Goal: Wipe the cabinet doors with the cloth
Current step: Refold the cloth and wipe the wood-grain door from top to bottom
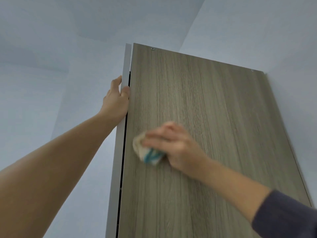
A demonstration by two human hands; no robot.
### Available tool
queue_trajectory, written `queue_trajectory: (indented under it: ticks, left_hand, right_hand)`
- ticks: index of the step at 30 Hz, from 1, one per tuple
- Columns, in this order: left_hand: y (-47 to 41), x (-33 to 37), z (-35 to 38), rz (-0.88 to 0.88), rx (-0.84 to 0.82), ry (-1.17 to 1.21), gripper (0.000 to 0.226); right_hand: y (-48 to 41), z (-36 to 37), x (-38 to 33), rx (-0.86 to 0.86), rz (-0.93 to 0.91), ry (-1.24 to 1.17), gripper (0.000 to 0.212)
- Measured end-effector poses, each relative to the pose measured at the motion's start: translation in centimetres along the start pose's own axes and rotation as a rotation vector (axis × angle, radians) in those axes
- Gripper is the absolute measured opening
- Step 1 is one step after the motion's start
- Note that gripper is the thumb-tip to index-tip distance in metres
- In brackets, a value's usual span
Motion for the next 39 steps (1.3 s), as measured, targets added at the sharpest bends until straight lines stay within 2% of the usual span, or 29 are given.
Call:
queue_trajectory:
  ticks: [3,5,7,9,11,16,18,22,24,26,31,33,37,39]
  left_hand:
    - [-0.3,0.1,0.0,-0.005,-0.033,0.062,0.048]
    - [-0.3,0.1,0.1,-0.010,-0.074,0.110,0.047]
    - [-0.2,-0.1,0.2,-0.024,-0.117,0.164,0.050]
    - [-0.2,-0.3,0.0,-0.067,-0.143,0.192,0.058]
    - [0.2,-0.7,-0.1,-0.114,-0.136,0.222,0.064]
    - [5.0,-2.9,-1.0,-0.089,-0.018,0.207,0.052]
    - [7.8,-4.7,-1.3,-0.066,0.008,0.148,0.051]
    - [13.5,-7.5,-1.0,-0.031,0.056,0.080,0.049]
    - [15.7,-8.4,-0.3,-0.034,0.050,0.051,0.051]
    - [17.3,-8.9,0.4,-0.020,0.034,0.021,0.056]
    - [17.9,-9.4,0.8,-0.007,0.034,-0.007,0.053]
    - [17.9,-9.3,0.8,-0.004,0.039,-0.015,0.053]
    - [18.0,-9.4,0.8,-0.018,0.041,0.009,0.050]
    - [17.9,-9.4,0.7,-0.003,0.039,0.012,0.050]
  right_hand:
    - [-3.6,-1.5,5.8,0.168,0.298,0.086,0.039]
    - [-3.6,-1.1,5.1,0.225,0.382,0.116,0.041]
    - [-1.9,0.2,1.2,0.199,0.324,0.091,0.035]
    - [-0.4,1.4,-3.1,0.109,0.163,0.049,0.030]
    - [-0.5,1.4,-2.6,0.056,0.096,0.052,0.029]
    - [-4.6,-1.5,6.5,0.216,0.454,0.145,0.044]
    - [-4.0,-0.9,5.1,0.216,0.464,0.141,0.043]
    - [1.7,0.9,-4.4,0.130,0.290,0.048,0.030]
    - [3.9,1.0,-6.9,0.100,0.233,0.012,0.026]
    - [3.6,0.6,-5.6,0.087,0.256,0.018,0.027]
    - [-0.5,-0.4,1.7,0.200,0.542,0.096,0.046]
    - [-0.1,0.1,-0.1,0.192,0.514,0.096,0.043]
    - [5.6,2.0,-10.5,0.054,0.264,0.011,0.028]
    - [7.0,1.8,-11.6,0.000,0.162,-0.015,0.026]
Point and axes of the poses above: each hand's wrist, its own y-axis away from the middle knuckle, its own z-axis out of the palm, x = y × z, the point moved 8 cm from there along -y, towards the middle knuckle, and after that the axes turned 9 degrees about -z, right-handed, at the moved point
